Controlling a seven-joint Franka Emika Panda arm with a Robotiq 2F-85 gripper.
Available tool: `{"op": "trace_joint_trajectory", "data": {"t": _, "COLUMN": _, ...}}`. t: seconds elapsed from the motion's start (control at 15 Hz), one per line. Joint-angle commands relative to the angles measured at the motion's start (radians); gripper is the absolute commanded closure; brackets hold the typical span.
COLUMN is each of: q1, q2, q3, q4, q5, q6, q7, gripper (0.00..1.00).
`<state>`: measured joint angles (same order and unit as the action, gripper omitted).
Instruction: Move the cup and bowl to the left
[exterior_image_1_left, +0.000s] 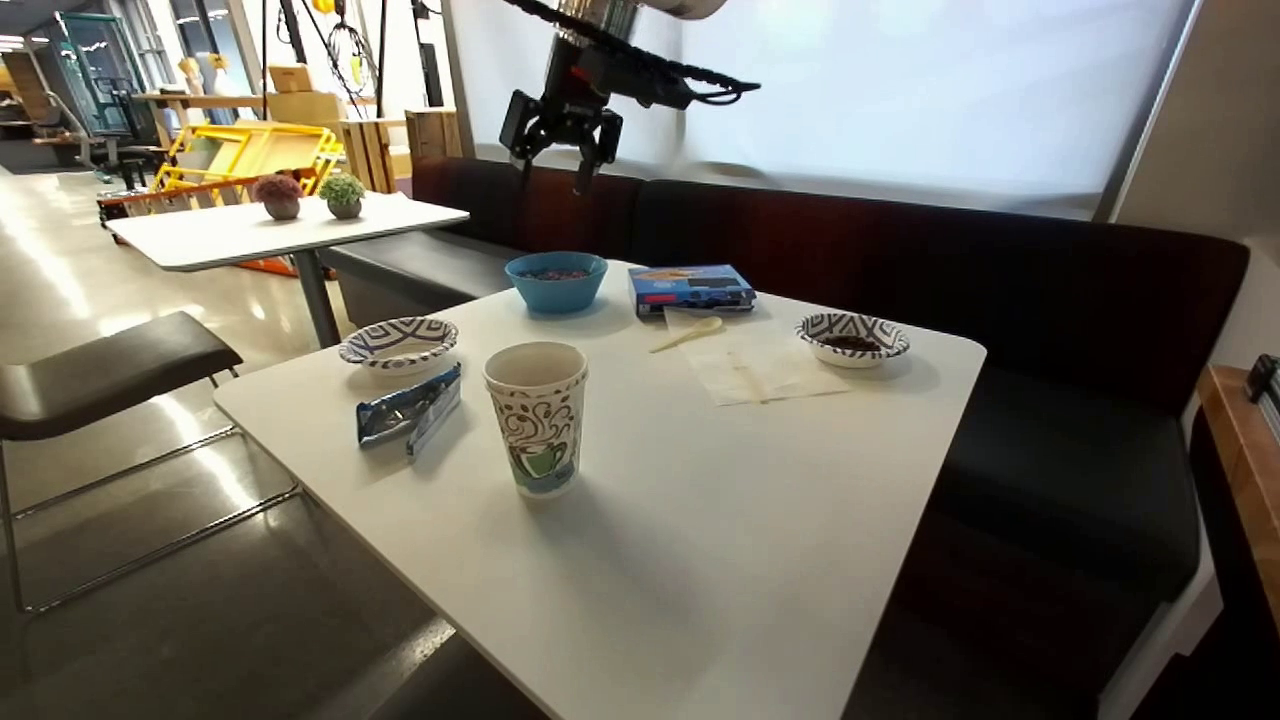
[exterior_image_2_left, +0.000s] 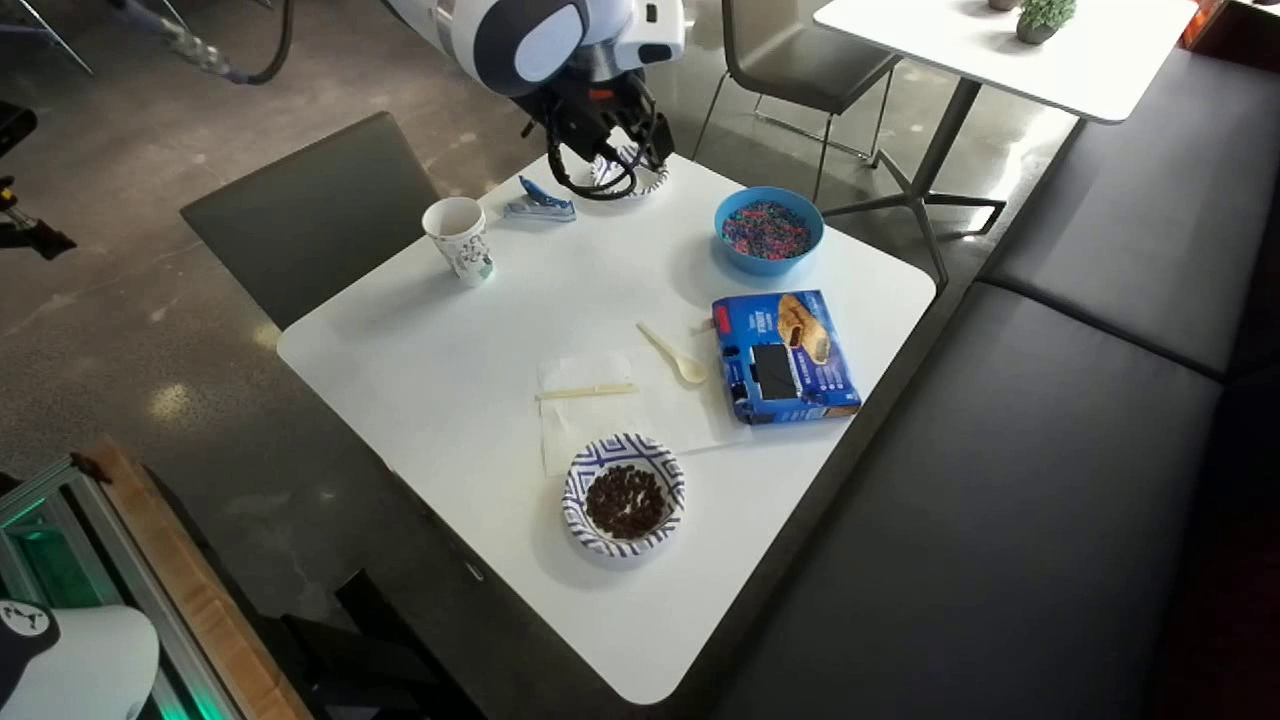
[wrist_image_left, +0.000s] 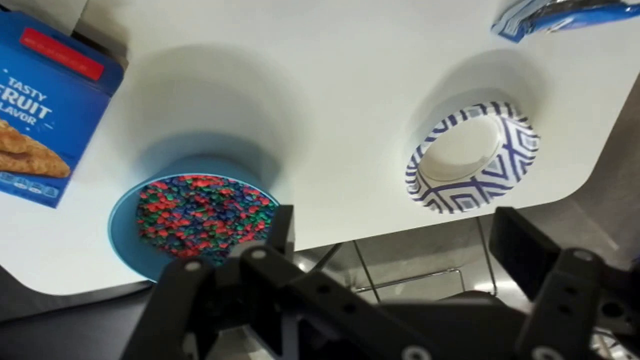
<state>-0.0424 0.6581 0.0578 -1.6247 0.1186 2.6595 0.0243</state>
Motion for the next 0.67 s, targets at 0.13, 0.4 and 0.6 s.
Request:
{"op": "trace_joint_trajectory", "data": {"t": 0.13, "q1": 0.008, "q2": 0.072, "q3": -0.015, "q4": 0.1, "q5": 0.006, "q6": -0.041, "q7": 0.049, "gripper": 0.0}}
{"op": "trace_joint_trajectory", "data": {"t": 0.4, "q1": 0.036, "q2": 0.155, "q3": -0.047, "q4": 0.245, "q5": 0.04, "q6": -0.108, "q7": 0.206, "gripper": 0.0}}
{"op": "trace_joint_trajectory", "data": {"t": 0.6, "q1": 0.075, "q2": 0.272, "q3": -0.124, "q4": 0.422, "q5": 0.016, "q6": -0.163, "q7": 0.382, "gripper": 0.0}}
